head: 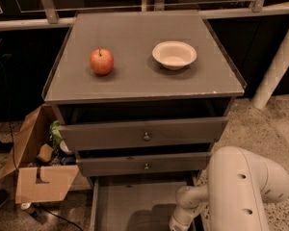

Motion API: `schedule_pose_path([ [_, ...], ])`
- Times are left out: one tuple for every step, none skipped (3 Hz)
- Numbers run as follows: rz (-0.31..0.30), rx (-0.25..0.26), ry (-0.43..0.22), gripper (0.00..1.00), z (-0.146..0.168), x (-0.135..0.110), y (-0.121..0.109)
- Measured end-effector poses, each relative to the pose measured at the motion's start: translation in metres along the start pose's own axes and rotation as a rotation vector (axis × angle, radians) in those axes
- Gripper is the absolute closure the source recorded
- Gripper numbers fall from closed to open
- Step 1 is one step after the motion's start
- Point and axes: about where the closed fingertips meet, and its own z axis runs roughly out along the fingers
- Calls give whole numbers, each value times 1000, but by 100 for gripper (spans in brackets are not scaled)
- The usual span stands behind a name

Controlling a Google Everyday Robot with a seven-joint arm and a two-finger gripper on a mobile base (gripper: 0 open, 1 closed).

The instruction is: Open bottom drawer

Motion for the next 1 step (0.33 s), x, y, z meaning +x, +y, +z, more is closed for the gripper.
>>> schedule_pose_path([
  [0, 0, 0, 0, 0, 0, 0],
])
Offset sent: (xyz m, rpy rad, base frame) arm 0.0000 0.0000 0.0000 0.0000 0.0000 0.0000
